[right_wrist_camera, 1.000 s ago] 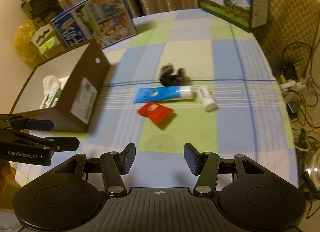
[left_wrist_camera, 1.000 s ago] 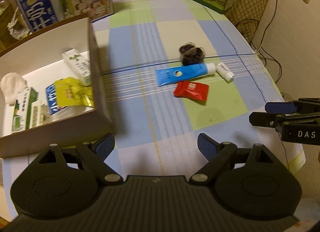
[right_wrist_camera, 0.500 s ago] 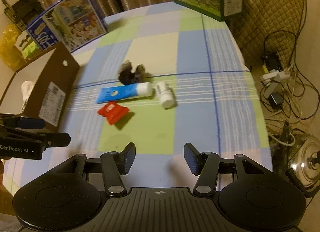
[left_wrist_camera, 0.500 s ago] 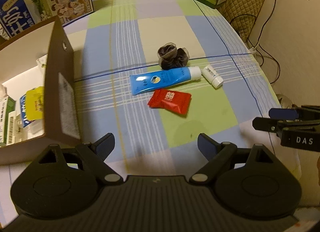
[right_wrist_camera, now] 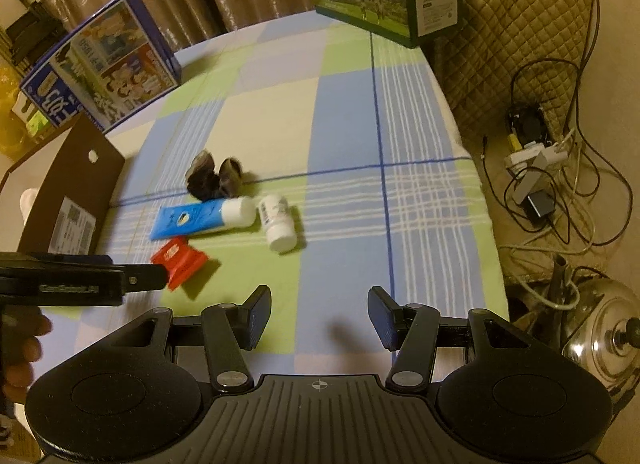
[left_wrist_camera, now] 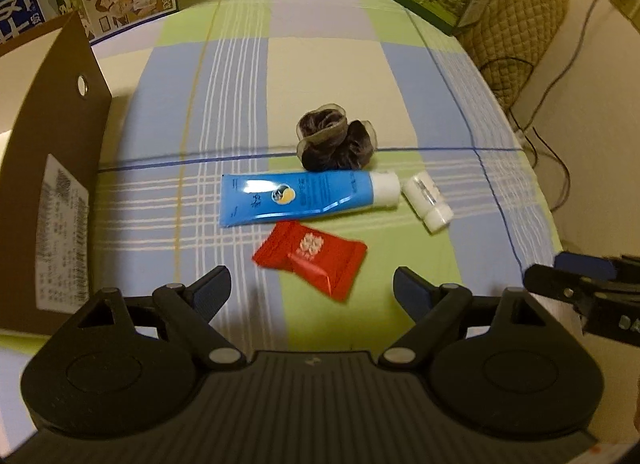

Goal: Organize objects
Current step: 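Grasp the red candy packet with the left gripper, then grasp the blue tube with the right gripper while the left holds the red packet, then carry the red packet and blue tube over the brown box with both grippers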

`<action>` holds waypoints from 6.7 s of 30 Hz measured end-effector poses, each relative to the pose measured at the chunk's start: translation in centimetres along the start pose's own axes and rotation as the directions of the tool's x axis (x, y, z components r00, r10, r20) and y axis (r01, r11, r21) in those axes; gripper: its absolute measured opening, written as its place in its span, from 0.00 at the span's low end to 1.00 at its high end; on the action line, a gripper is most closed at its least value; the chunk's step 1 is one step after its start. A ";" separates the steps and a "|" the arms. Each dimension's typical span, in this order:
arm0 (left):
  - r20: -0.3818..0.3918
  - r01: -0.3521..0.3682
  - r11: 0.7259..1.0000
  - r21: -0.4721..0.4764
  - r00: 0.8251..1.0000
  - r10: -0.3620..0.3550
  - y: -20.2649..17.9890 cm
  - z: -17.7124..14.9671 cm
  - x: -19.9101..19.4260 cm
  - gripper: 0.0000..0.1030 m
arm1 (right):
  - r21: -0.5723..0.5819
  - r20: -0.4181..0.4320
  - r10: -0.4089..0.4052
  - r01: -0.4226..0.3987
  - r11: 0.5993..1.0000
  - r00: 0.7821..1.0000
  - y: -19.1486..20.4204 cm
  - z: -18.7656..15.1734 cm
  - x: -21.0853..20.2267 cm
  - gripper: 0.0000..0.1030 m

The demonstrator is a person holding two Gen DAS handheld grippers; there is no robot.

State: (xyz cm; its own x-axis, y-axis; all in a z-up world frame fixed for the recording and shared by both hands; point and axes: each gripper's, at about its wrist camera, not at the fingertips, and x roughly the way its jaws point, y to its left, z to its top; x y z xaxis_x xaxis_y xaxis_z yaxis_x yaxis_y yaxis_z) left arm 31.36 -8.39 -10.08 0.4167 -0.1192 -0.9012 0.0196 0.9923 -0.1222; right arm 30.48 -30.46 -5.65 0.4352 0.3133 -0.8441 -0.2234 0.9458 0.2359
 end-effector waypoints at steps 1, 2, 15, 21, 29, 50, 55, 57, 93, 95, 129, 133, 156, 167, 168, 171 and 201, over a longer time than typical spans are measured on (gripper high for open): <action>-0.001 -0.006 1.000 -0.005 1.000 0.006 -0.1 0.2 0.4 0.83 | 0.001 0.002 0.000 0.000 1.000 1.000 -0.1 0.2 0.1 0.50; -0.001 -0.012 1.000 -0.012 1.000 0.012 -0.1 0.4 0.7 0.83 | 0.000 0.003 0.001 -0.001 1.000 1.000 -0.2 0.3 0.1 0.50; 0.013 -0.080 0.994 -0.068 0.997 0.081 0.1 2.2 4.4 0.79 | 0.017 -0.014 -0.001 0.001 1.000 1.000 -1.4 0.9 1.2 0.50; -0.007 -0.091 0.994 -0.055 0.996 0.091 0.6 1.6 5.4 0.71 | 0.027 -0.026 0.001 0.000 1.000 1.000 -1.8 0.9 1.7 0.50; -0.004 -0.102 0.995 -0.020 0.995 0.102 2.2 -0.4 4.7 0.70 | 0.032 -0.034 0.008 -0.007 0.999 0.999 -2.0 1.0 2.2 0.50; 0.037 -0.073 0.993 0.092 0.997 0.070 1.4 -0.7 4.1 0.28 | 0.027 -0.044 0.026 -0.024 0.999 0.999 -1.9 0.8 2.5 0.50; 0.038 -0.090 0.994 0.060 0.995 0.087 2.4 -1.7 3.5 0.26 | 0.007 -0.042 0.046 -0.046 0.999 0.998 -1.3 0.9 2.7 0.50; 0.035 -0.099 0.994 0.045 0.995 0.098 2.9 -2.2 3.0 0.26 | -0.007 -0.039 0.059 -0.059 0.998 0.998 -1.0 0.9 2.8 0.50; -0.028 -0.312 0.876 -0.368 0.945 0.325 17.4 -12.4 -5.2 0.26 | -0.583 -0.128 0.237 -0.266 0.768 0.963 11.9 3.5 11.9 0.49; -0.025 -0.315 0.874 -0.371 0.944 0.329 17.8 -12.4 -5.4 0.26 | -0.600 -0.131 0.228 -0.260 0.757 0.965 13.1 3.1 12.2 0.49; -0.048 -0.248 0.921 -0.300 0.968 0.246 18.9 -14.9 -7.0 0.26 | -0.539 -0.191 0.135 -0.219 0.813 0.972 18.4 -8.0 8.2 0.32; -0.049 -0.236 0.929 -0.286 0.971 0.232 18.6 -15.2 -7.1 0.26 | -0.557 -0.176 0.123 -0.202 0.805 0.977 18.9 -8.3 8.6 0.32; -0.030 -0.211 0.938 -0.275 0.977 0.211 20.0 -15.4 -7.2 0.26 | -0.569 -0.109 0.097 -0.143 0.810 0.989 21.6 -6.9 10.8 0.36; -0.028 -0.212 0.939 -0.272 0.977 0.212 20.1 -15.3 -7.2 0.26 | -0.571 -0.110 0.094 -0.141 0.809 0.989 21.5 -7.3 10.5 0.35; -0.028 -0.211 0.939 -0.272 0.977 0.212 20.1 -15.4 -7.2 0.26 | -0.569 -0.112 0.095 -0.142 0.810 0.989 21.5 -7.3 10.4 0.35; -0.028 -0.210 0.939 -0.272 0.977 0.210 20.2 -15.2 -7.2 0.26 | -0.560 -0.117 0.098 -0.147 0.815 0.988 21.3 -7.3 10.3 0.34; 0.185 -0.141 0.941 -0.307 0.961 0.204 24.5 -12.3 -16.5 0.25 | -0.225 0.035 0.355 -0.339 0.914 0.934 19.2 -1.4 -0.2 0.34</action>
State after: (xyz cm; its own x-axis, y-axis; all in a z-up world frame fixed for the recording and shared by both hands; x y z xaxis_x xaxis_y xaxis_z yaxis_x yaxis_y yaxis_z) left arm 13.74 17.44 -3.28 0.5727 0.0942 -0.8144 -0.3195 0.9405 -0.1159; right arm 24.91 -12.46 -1.62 0.3575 0.6313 -0.6882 -0.5476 0.7387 0.3931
